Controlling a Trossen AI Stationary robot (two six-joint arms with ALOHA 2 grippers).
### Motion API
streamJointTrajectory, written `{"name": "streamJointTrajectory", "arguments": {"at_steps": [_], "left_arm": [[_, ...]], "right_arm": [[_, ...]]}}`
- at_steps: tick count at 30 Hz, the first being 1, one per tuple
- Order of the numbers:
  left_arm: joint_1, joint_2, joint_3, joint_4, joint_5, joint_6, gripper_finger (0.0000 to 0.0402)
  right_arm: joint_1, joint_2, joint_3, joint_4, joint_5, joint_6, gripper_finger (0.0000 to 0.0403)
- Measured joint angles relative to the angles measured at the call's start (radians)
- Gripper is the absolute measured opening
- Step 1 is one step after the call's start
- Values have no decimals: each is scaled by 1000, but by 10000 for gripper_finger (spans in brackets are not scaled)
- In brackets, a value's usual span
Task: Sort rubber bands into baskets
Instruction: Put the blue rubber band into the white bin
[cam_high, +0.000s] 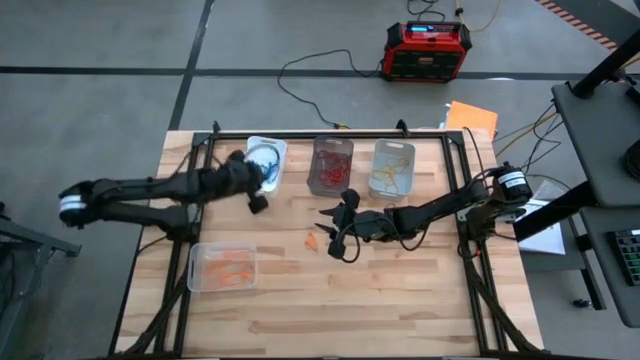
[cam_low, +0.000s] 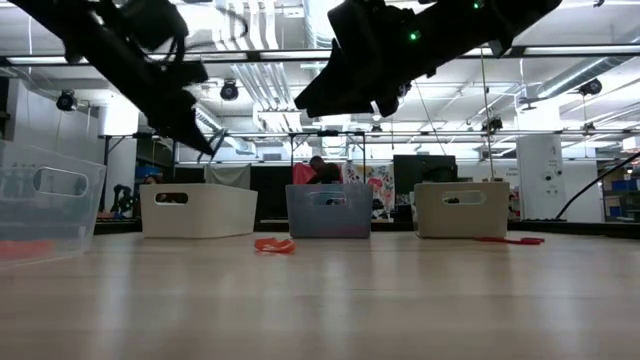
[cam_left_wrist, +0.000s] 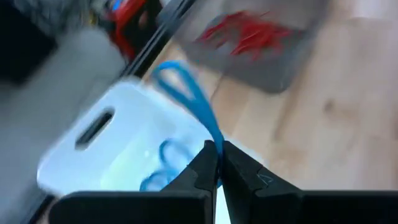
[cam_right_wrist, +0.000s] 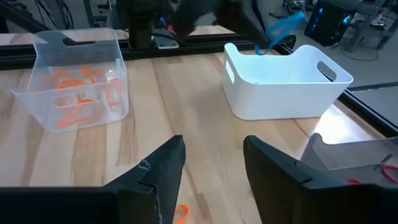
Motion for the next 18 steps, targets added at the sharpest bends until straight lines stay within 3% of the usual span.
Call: {"name": "streamJointTrajectory", "arguments": {"at_steps": [6,11,18], "left_arm": [[304,40,22,-110,313,-109,0],[395,125,113,-223,313,-54,0],[404,260,251,-295,313,39,0]], "right_arm": [[0,0,0,-1,0,2,155],[0,0,0,-3,-1,2,158],[0,1,0,-5,-2,7,153]]}}
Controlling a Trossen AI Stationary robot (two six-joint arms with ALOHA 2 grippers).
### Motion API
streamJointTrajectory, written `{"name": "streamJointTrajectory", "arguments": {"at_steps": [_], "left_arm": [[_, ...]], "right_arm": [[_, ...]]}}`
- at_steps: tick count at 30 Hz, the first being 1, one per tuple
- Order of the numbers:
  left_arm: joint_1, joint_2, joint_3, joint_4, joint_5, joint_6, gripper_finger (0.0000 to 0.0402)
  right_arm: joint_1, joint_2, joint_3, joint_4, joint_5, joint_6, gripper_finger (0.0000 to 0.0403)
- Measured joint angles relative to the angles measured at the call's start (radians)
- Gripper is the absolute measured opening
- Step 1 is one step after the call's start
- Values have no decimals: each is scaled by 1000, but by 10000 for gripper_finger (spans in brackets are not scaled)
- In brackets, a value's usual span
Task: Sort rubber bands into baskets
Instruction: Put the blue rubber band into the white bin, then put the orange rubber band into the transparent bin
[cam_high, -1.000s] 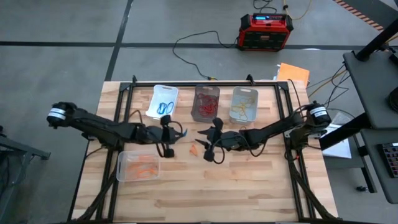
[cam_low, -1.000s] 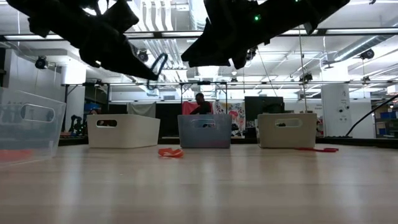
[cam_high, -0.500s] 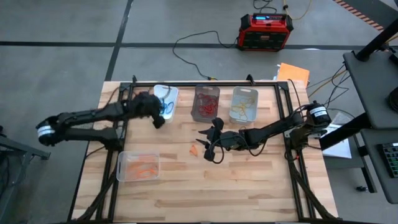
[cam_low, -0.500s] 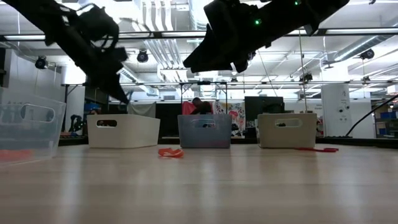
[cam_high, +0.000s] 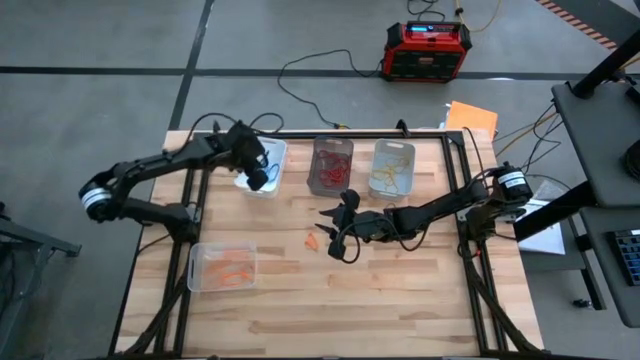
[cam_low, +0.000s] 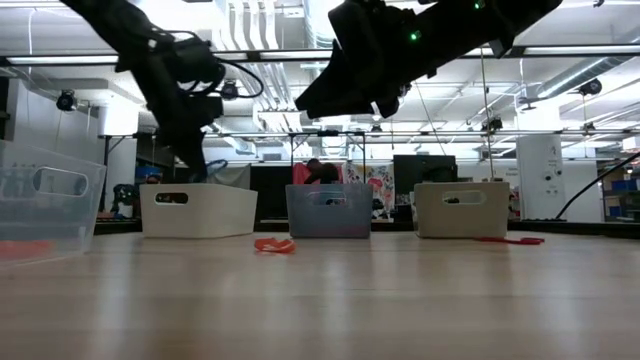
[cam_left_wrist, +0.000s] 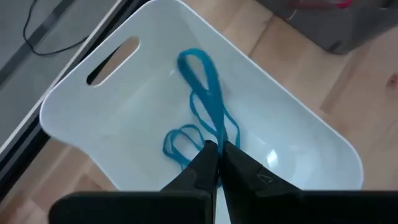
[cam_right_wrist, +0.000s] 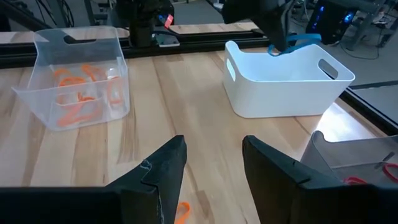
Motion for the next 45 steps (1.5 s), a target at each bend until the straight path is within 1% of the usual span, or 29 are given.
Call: {"name": "streamJointTrajectory", "arguments": {"at_steps": [6,10,14,19,22,30,33,36,39,45], "left_arm": [[0,109,61,-29,-5,4,0],[0,147,63,-34,-46,9,0],[0,154,63,-34,-137,-14,0],[0,129,63,-33,-145,-16,4],[0,124,63,-33,-145,-18,26],[0,121,62,-32,-145,-15,110],[-9,103,61,-42,-145,-42,130],[-39,62,61,-43,-145,-62,139],[-92,4,60,-41,-145,-84,139],[-257,-114,27,9,-145,-111,135]], "right_arm": [[0,0,0,-56,-1,36,153],[-2,0,0,-102,-1,113,153],[-3,0,0,-110,-1,123,153],[-4,0,0,-110,-1,122,153],[-4,0,0,-109,-1,122,153],[-4,0,0,-109,0,120,153],[-4,0,0,-123,0,114,153],[-4,-2,0,-145,0,121,153],[-4,-6,0,-154,0,124,153],[-4,-9,0,-153,0,124,153]]}}
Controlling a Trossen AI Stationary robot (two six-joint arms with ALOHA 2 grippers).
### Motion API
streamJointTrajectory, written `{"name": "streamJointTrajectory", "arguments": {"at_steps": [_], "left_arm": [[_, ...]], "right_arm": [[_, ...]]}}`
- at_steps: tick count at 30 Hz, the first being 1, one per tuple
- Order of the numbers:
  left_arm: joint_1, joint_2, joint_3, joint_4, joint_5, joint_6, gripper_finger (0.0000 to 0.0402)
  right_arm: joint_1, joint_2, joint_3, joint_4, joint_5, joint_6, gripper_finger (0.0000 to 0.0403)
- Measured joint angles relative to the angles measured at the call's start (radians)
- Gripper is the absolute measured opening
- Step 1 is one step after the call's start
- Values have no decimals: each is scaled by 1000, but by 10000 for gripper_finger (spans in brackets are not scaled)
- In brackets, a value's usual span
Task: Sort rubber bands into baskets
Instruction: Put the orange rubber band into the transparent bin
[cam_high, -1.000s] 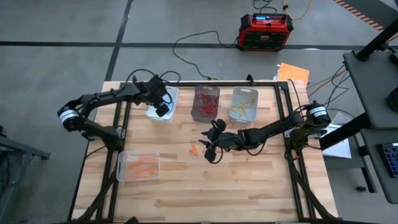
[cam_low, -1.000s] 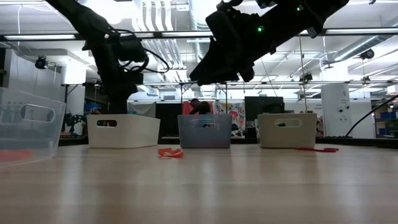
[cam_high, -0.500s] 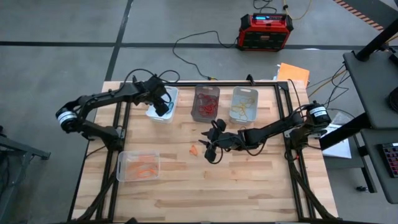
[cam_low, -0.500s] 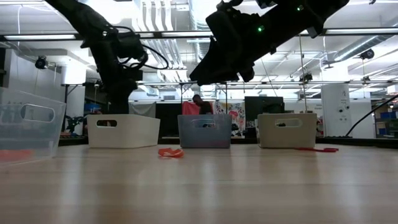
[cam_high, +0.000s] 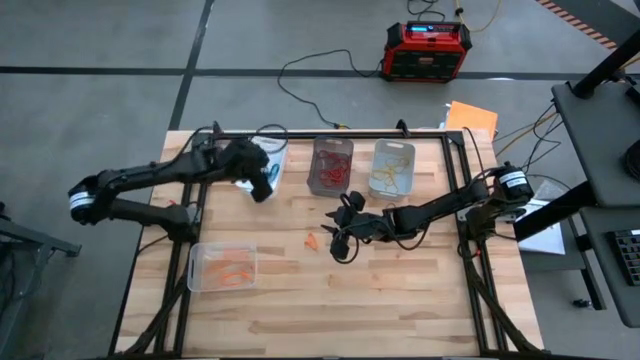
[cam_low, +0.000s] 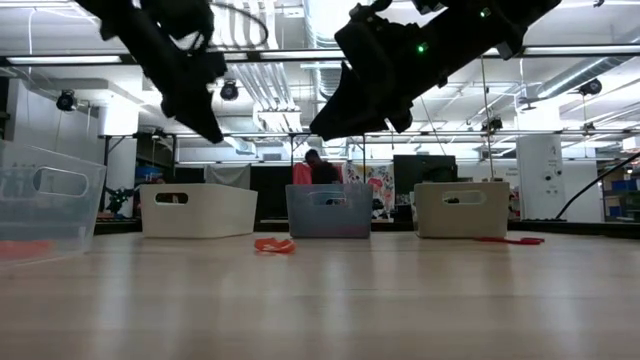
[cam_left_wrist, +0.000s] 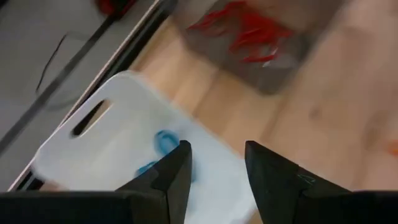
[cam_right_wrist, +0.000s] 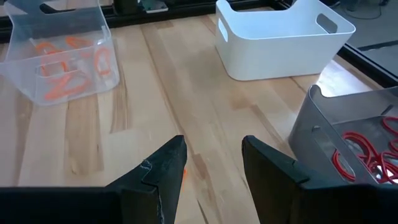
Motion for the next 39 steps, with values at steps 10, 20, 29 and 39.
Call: {"name": "streamJointTrajectory", "arguments": {"at_steps": [10,20,29,39], "left_arm": [[-330,-136,-104,74,-51,-44,134],[-546,-154,-208,281,-76,-60,134],[-599,-140,-228,350,-97,-85,134],[-635,-117,-227,415,-96,-86,134]], "right_arm": [[6,14,84,-149,-10,-5,153],[34,156,243,-304,-36,-30,153],[36,279,318,-310,-58,6,190],[31,408,343,-320,-58,61,204]]}}
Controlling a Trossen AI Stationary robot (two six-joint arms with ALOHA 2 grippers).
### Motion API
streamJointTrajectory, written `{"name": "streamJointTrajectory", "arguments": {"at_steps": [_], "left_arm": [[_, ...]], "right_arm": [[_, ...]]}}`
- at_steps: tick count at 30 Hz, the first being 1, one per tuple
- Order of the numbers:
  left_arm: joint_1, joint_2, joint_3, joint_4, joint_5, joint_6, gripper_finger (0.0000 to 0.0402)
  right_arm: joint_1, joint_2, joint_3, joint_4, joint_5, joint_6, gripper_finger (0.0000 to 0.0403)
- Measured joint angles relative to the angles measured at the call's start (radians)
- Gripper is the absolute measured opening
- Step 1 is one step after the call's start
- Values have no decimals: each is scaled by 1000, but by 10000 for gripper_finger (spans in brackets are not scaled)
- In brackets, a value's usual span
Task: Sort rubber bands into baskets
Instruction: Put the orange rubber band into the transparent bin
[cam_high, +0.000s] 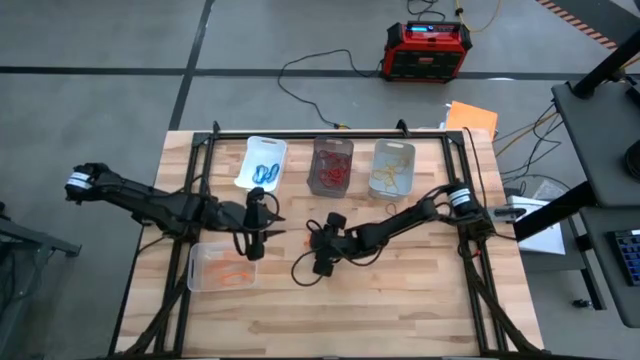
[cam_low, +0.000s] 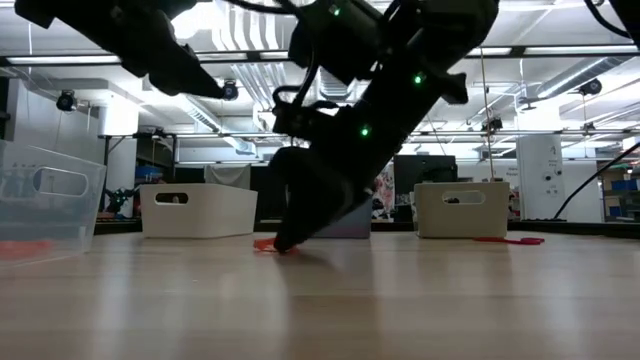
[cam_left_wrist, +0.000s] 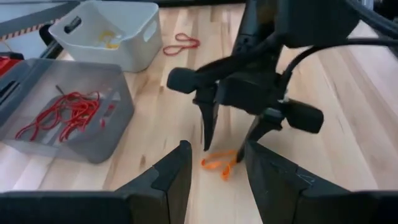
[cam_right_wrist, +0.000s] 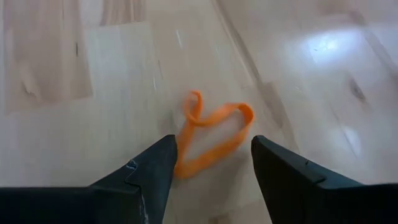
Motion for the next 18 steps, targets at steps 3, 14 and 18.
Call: {"name": "streamJointTrajectory", "arguments": {"at_steps": [3,14,18], "left_arm": [[-13,9,0,17,0,-3,134],[-53,49,-1,64,0,-18,134],[-55,73,-1,85,0,-18,134]], "right_arm": [[-3,12,2,7,0,20,195],[-13,25,-7,14,-53,37,54],[-13,19,-12,12,-57,2,15]]}}
